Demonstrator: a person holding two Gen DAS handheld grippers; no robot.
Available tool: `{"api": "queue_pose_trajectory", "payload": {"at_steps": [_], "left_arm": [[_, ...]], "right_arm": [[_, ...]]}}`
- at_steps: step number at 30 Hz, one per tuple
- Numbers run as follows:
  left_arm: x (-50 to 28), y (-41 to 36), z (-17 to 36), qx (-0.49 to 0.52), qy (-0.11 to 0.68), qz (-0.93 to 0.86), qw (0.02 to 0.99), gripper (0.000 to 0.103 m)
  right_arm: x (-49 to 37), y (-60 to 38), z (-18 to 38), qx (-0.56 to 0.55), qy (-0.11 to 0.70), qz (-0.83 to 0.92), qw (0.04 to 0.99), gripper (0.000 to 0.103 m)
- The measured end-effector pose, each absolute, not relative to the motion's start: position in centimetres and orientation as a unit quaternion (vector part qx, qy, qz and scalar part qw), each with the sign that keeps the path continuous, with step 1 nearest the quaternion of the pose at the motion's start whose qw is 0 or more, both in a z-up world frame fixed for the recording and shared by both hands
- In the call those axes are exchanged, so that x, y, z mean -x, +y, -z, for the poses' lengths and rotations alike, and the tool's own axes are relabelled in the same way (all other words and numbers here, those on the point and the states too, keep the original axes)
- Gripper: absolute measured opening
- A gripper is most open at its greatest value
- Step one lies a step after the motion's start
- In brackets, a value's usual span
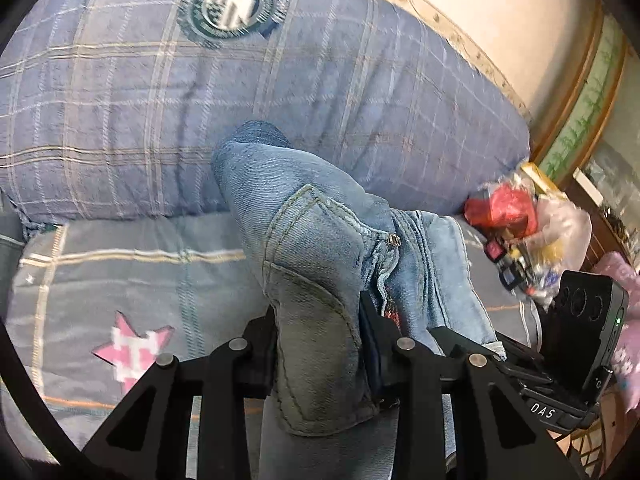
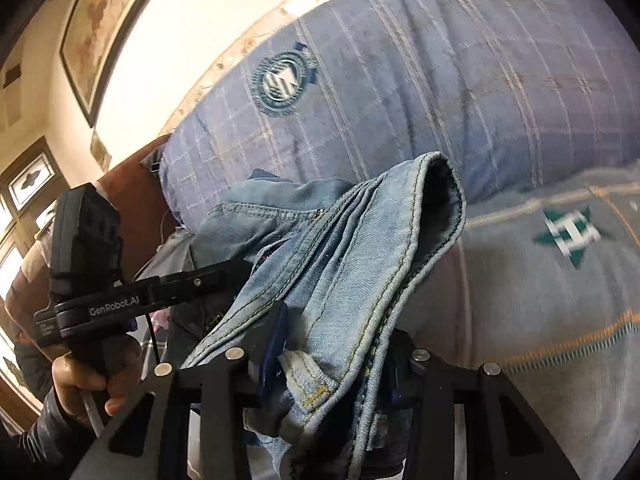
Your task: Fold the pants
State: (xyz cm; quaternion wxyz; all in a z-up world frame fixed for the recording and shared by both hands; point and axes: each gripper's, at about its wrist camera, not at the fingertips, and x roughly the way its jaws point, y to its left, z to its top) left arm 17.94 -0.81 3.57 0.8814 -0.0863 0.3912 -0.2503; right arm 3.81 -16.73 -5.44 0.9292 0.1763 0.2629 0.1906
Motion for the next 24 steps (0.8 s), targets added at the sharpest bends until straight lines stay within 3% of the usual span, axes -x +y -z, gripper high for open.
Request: {"api": "queue_pose_trajectory", "payload": {"at_steps": [9, 24], "left_arm": [[-20.4, 5.8, -4.5, 0.099, 0.391, 0.202, 0.893, 0.035], [-27.7, 11.3, 3.4, 0.156, 0.439, 0.183, 0.866, 0.036]], "right_arm": [[-8.1, -11.3, 3.3, -0.166, 0.257, -0.239, 0.922, 0.043], [-17.4, -6.2, 7.6, -0.164, 0.316, -0.241, 0.903, 0.043]]}}
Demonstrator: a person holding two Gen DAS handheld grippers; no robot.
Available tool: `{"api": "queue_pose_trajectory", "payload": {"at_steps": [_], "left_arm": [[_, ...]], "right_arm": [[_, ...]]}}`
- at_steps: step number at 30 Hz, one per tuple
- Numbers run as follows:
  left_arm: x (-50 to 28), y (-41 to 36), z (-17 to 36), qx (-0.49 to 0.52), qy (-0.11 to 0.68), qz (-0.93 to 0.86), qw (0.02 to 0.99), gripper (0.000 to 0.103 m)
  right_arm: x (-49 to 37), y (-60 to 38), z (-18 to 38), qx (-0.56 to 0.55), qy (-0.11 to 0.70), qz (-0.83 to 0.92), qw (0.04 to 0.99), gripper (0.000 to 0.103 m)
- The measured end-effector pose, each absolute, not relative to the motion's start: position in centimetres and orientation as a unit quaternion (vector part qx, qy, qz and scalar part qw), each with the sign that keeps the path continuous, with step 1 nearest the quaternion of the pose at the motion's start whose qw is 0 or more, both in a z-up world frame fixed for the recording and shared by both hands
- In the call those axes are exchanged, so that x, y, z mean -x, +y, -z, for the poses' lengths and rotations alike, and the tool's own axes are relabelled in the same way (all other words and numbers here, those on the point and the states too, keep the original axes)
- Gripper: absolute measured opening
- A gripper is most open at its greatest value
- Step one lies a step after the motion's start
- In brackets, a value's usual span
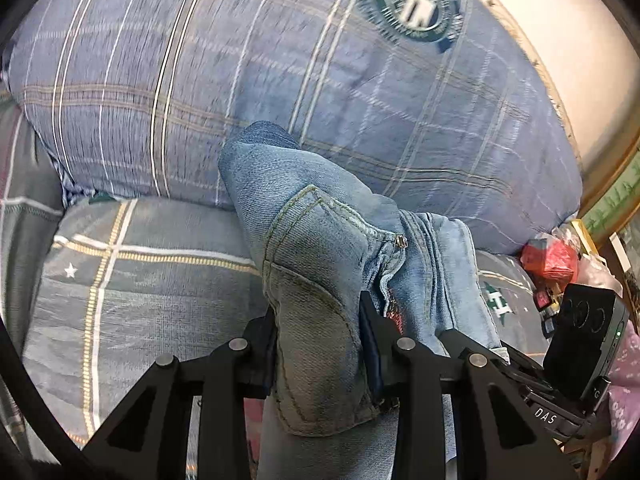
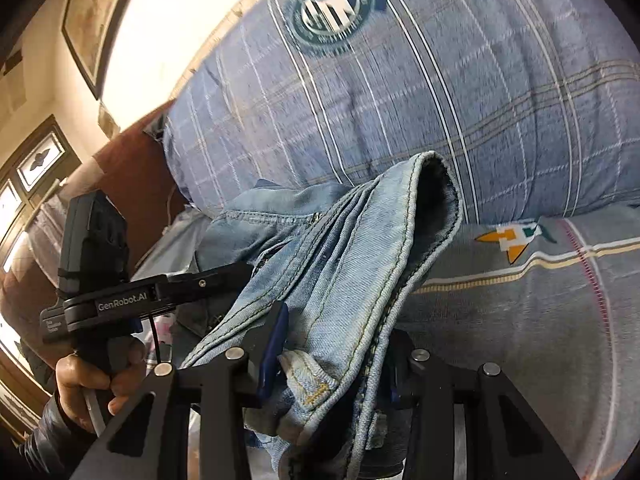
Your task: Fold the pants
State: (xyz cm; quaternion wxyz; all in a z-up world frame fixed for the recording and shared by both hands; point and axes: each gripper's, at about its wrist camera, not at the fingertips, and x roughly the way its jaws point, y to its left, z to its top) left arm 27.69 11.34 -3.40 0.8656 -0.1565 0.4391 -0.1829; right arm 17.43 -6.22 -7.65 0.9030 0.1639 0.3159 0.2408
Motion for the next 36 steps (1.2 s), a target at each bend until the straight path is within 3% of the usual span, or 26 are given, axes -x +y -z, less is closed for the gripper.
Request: {"api": "queue_pose_trajectory", "payload": {"at_steps": [4, 10, 15, 23, 27, 33, 36], "left_arm": [[-28.9, 12.2, 7.2, 0.176, 0.465, 0.181, 0.849, 0.036], [-29.0, 14.5, 11.2, 0.226, 0.462, 0.181, 0.838, 0.052], [-27.7, 14.9, 9.6, 0.198, 0.461, 0.179, 0.846, 0.052], [-23.5, 15.3, 5.1, 0.111, 0.414, 0.173, 0.887, 0.052], [-22.8, 13.5, 5.6, 0.078, 0.423, 0.169, 0.887, 0.051], [-22.4, 11.1, 9.5, 0.023, 0.435, 0.136, 0.890, 0.053], [-22.5, 11.3, 9.4, 0.032, 0.438, 0.133, 0.888, 0.052]], "right_arm": [[-19.0, -6.3, 10.1, -0.167, 0.336, -0.235, 0.897, 0.043], [-20.1, -8.0, 13.8, -0.193, 0.359, -0.217, 0.887, 0.046], [-20.0, -8.4, 14.1, -0.192, 0.365, -0.208, 0.887, 0.053], [-16.7, -8.3, 8.2, -0.120, 0.311, -0.183, 0.925, 0.053], [-15.6, -5.8, 6.5, -0.088, 0.306, -0.221, 0.922, 0.053], [-17.1, -4.1, 13.1, -0.051, 0.390, -0.191, 0.899, 0.052], [-16.5, -4.8, 13.5, -0.062, 0.351, -0.200, 0.913, 0.052]]}}
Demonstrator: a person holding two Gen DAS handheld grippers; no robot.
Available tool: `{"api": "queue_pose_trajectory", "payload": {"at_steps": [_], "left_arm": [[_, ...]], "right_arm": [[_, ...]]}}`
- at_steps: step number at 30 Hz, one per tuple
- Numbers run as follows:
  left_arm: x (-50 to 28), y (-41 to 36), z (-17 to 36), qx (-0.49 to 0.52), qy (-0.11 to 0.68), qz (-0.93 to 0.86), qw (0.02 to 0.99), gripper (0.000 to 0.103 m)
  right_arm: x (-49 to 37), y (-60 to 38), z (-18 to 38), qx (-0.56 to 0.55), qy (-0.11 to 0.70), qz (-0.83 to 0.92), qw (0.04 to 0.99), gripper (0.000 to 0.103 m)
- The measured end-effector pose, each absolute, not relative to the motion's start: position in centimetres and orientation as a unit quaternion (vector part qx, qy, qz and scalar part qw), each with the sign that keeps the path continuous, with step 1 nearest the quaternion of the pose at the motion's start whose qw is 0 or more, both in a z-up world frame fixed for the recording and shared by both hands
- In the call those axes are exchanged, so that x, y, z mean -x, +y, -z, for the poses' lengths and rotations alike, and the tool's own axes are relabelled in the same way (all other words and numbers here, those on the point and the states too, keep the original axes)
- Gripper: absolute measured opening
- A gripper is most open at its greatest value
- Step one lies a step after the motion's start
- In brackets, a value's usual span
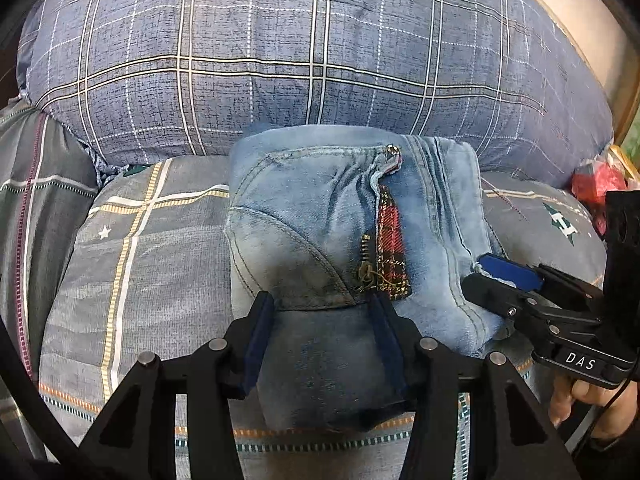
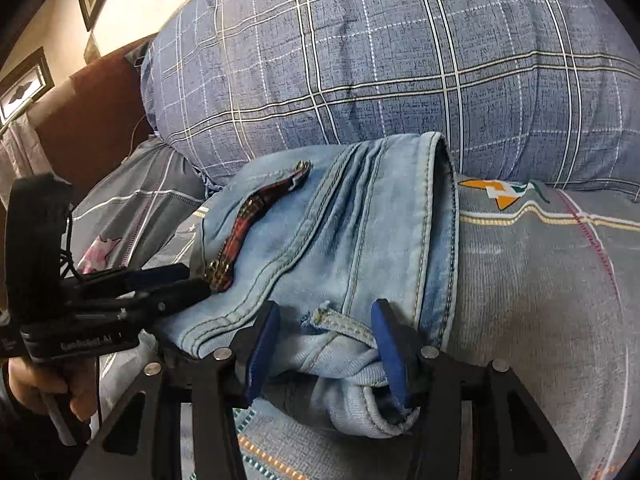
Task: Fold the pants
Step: 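Lower the folded jeans onto the bed and open the right gripper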
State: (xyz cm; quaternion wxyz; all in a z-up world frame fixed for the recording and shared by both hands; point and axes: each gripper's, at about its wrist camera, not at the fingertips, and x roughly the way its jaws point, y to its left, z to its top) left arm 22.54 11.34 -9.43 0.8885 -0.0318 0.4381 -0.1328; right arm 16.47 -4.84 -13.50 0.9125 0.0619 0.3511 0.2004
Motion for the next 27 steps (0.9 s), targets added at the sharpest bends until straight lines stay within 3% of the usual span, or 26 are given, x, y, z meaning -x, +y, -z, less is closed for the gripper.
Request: {"api": "queue_pose_trajectory", "payload": {"at_steps": [11, 27], "left_arm": [[-21.4, 11.7, 8.5, 0.050, 0.433, 0.120, 0.892, 0.052], [-16.8, 11.3, 6.0, 0.028, 0.421, 0.106, 0.900, 0.066]], "right_arm": [[-14.4, -5.1, 11.7, -0.040, 0.351, -0.171, 0.920, 0.054], [-9.2, -5.7, 9.2, -0.046, 0.348, -0.158, 0.923, 0.060]]}}
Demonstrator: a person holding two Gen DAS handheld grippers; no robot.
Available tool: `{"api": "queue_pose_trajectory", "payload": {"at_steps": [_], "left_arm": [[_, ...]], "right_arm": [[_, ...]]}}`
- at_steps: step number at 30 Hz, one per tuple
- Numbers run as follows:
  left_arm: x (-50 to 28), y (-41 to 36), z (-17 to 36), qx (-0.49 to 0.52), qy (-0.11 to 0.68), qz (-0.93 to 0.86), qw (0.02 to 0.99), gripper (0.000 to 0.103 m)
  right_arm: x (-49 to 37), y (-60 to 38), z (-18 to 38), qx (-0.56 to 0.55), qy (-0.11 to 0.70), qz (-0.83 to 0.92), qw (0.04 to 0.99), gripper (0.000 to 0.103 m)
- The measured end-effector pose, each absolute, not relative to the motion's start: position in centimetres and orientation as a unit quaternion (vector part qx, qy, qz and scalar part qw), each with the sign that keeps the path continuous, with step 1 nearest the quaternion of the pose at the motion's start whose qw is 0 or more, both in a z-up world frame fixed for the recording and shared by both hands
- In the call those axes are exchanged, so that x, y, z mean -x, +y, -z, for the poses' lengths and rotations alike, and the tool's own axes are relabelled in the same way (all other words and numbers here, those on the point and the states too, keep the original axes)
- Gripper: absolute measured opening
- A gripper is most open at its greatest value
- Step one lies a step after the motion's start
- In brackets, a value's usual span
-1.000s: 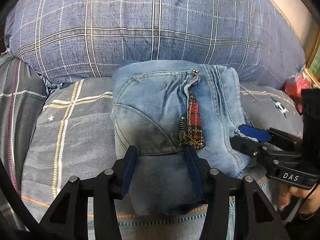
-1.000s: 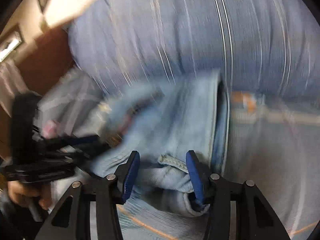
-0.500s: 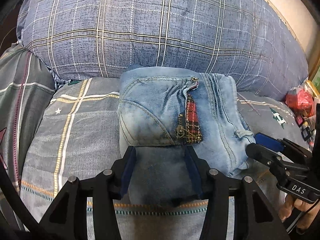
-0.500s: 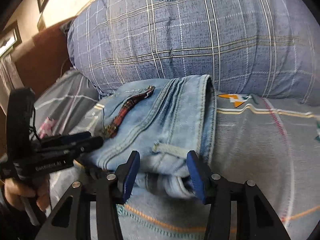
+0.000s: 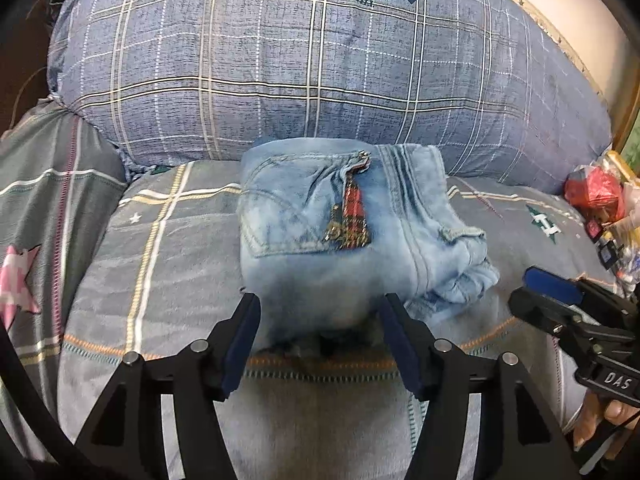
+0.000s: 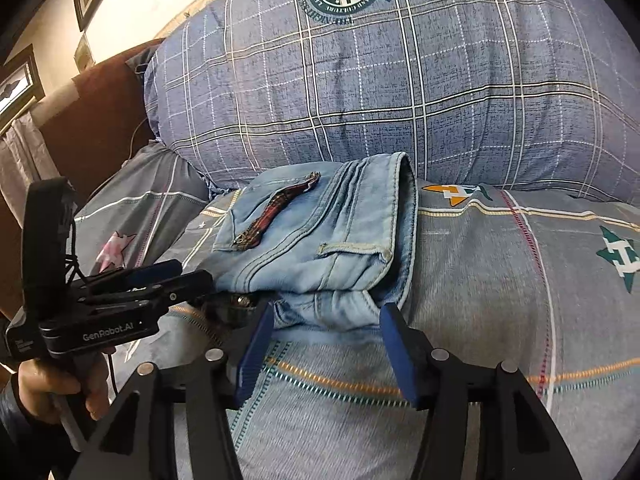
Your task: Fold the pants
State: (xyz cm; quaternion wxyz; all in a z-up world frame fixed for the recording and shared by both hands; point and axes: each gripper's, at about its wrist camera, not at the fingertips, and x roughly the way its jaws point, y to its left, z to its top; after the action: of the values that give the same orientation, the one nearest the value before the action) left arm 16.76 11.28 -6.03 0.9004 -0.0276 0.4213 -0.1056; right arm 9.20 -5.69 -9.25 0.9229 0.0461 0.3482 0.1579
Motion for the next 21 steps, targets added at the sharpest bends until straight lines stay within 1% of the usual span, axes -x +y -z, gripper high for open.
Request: {"api": "queue_pose_trajectory", "payload": {"at_steps": [1, 6, 8, 11, 13, 14, 15, 21], "left_arm": [[-16.5, 11.3, 6.1, 0.024, 0.422, 0.098, 0.901, 0.067], [-14.5, 11.4, 6.3, 0.019, 0.420, 0.091, 0.903, 0.070], [-13.7, 11.4, 6.1, 0.016, 0.415, 0.089, 0.905, 0.071], [-12.2, 11.5, 5.4, 0.016, 0.402, 0.090, 0.911, 0.077], [-11.4, 11.6, 5.0, 0.011, 0.394, 0.089, 0.915, 0.082], [-10.8, 11.6, 4.7, 0.007, 0.388, 0.088, 0.917, 0.083], [-10.5, 11.6, 4.5, 0.003, 0.383, 0.087, 0.920, 0.083], [-8.4, 12.1, 3.0, -0.011, 0.357, 0.077, 0.931, 0.084]], "right_arm": [[-8.8, -5.7, 9.2, -0.045, 0.346, -0.154, 0.925, 0.061], [-7.2, -6.0, 9.2, -0.056, 0.343, -0.146, 0.926, 0.074], [-6.4, -6.0, 9.0, -0.060, 0.342, -0.147, 0.926, 0.074], [-5.3, -5.8, 8.6, -0.055, 0.339, -0.148, 0.927, 0.075], [-4.5, -5.5, 8.1, -0.050, 0.333, -0.149, 0.930, 0.083], [-4.1, -5.4, 7.9, -0.049, 0.330, -0.151, 0.931, 0.089], [-3.7, -5.3, 7.7, -0.048, 0.327, -0.154, 0.931, 0.092], [-1.5, -5.2, 6.5, -0.060, 0.311, -0.155, 0.936, 0.095]]}}
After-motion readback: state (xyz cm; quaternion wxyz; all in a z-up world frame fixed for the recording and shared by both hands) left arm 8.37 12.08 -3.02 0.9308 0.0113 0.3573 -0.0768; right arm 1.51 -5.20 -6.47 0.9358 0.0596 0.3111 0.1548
